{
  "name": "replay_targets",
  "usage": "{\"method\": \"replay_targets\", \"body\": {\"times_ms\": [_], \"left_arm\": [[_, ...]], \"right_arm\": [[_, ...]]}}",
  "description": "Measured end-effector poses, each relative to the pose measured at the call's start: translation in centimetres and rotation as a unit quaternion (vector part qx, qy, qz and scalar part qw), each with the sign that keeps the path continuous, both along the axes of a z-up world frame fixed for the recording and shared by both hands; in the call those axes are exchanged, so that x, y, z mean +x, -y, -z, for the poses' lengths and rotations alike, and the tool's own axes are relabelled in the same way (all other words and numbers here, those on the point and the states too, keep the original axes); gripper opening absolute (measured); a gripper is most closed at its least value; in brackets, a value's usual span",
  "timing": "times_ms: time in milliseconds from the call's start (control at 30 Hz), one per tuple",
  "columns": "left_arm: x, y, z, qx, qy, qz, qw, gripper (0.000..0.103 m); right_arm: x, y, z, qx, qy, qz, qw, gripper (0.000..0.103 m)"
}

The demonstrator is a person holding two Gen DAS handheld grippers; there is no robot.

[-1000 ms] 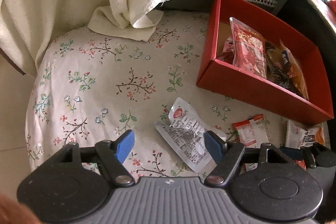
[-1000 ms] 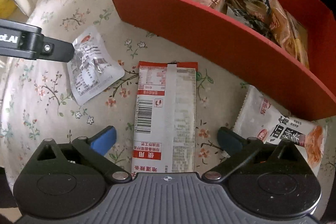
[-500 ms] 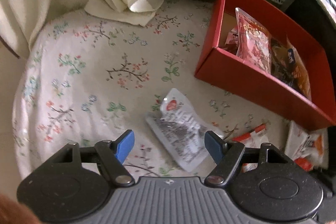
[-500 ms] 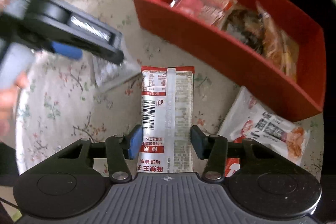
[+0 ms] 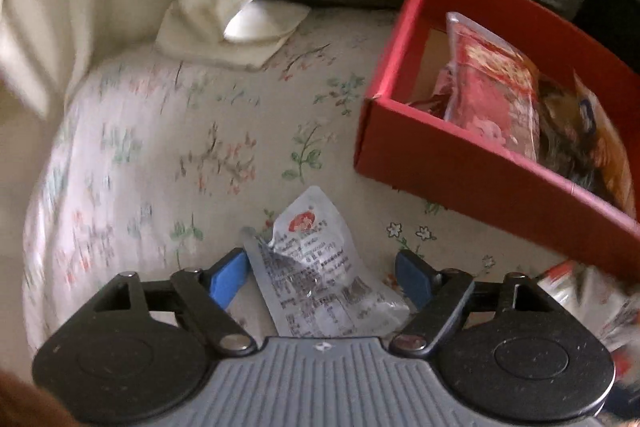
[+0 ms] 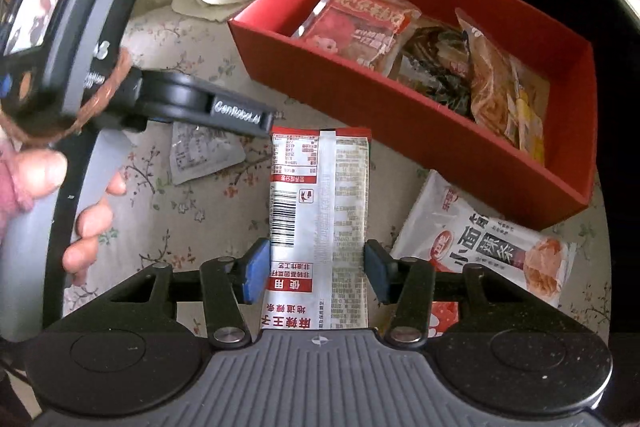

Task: Organize snacks
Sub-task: 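Close left gripper on clear sachet while right gripper grasps the barcode wrapper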

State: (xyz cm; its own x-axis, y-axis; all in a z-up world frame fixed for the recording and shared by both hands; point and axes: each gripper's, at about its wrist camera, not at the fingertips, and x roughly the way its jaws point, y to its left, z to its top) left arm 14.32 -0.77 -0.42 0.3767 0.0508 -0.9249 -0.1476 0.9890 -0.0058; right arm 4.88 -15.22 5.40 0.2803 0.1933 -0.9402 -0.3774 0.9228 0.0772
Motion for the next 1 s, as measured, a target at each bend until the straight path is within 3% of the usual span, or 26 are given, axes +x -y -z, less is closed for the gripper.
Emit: {"method": "replay_targets", "body": {"times_ms": [167, 267, 400, 533, 700, 767, 867, 933, 1000], "left_arm": [[-1.3, -0.4, -0.4, -0.003, -0.018, 0.049, 0.9986, 0.062], [-2.7, -0.7, -0.5, 0.008, -0.028, 0.085, 0.996, 0.061], [-4.5, -2.8, -0.9, -0.014, -0.035, 0.061, 0.9974, 0.059], [-4.4, -4.6, -0.8, -0.053, -0.03, 0.017, 0.998, 0.068], [-3.5, -3.5, 0.0, -0.029, -0.031, 0.025, 0.9988, 0.081], [-3.7, -2.7, 0.3, -0.007, -0.029, 0.036, 0.9989, 0.083], [-3.9, -2.8, 0.3, -0.006, -0.019, 0.032, 0.9993, 0.082], [-4.1, -2.7, 0.1, -0.004, -0.011, 0.034, 0.9993, 0.072], [-4.5, -2.1, -0.7, 0.001, -0.001, 0.045, 0.999, 0.047]], "right_arm": [[-0.2, 0.2, -0.3, 0.001, 0.001, -0.006, 1.0, 0.059], [-0.4, 0.1, -0.1, -0.003, -0.001, -0.013, 1.0, 0.059], [-0.5, 0.0, -0.1, -0.004, -0.002, -0.012, 1.0, 0.06], [-0.1, -0.5, -0.1, -0.003, -0.001, -0.011, 1.0, 0.059], [0.3, -0.8, 1.3, -0.016, -0.017, -0.007, 1.0, 0.059], [0.3, -0.8, 1.8, -0.017, -0.025, -0.003, 1.0, 0.06], [0.1, -1.4, 2.6, -0.017, -0.032, -0.005, 0.999, 0.06], [0.0, -1.9, 3.3, -0.03, -0.03, -0.005, 0.999, 0.063], [0.0, -2.3, 3.9, -0.036, -0.027, -0.005, 0.999, 0.065]]}}
